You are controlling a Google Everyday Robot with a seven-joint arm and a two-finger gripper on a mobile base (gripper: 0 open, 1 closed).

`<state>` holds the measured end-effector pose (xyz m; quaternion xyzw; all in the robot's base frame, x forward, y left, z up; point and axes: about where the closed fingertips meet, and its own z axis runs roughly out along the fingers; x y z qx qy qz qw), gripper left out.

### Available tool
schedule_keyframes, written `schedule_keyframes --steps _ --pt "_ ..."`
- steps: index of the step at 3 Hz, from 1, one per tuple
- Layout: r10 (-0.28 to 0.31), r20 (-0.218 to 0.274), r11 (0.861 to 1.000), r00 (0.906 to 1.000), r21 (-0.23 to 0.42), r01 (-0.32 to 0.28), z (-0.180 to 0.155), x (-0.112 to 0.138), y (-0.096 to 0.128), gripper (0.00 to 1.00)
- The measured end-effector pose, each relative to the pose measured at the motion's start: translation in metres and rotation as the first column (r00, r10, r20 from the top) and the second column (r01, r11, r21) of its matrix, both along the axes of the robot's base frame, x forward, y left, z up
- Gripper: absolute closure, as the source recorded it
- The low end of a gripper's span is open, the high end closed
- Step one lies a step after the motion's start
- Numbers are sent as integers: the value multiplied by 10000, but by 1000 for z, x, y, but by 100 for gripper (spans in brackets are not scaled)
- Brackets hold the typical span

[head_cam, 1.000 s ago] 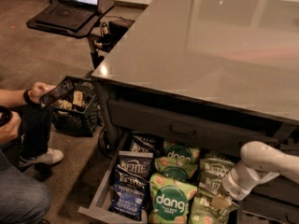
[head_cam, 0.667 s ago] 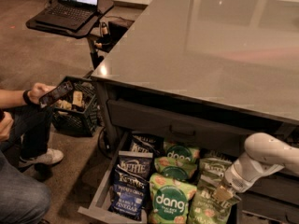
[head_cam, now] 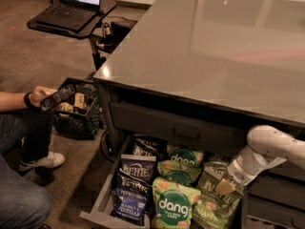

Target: Pick green jalapeno chip bag from middle drawer and place on counter

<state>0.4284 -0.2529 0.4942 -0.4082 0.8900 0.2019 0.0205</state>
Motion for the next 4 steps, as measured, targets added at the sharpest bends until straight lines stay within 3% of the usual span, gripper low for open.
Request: schedule_keyframes --steps 1,2,3,4 --pt "-532 312 9986 9981 -34 534 22 -20 -4 100" --pt "-1645 911 9854 9822 -303 1678 58 -62 -19 100" --pt "-1614 894 9856 9828 -361 1651 63 -65 -19 100" --pt "-1372 684 9878 9882 -641 1416 91 -78 -13 100"
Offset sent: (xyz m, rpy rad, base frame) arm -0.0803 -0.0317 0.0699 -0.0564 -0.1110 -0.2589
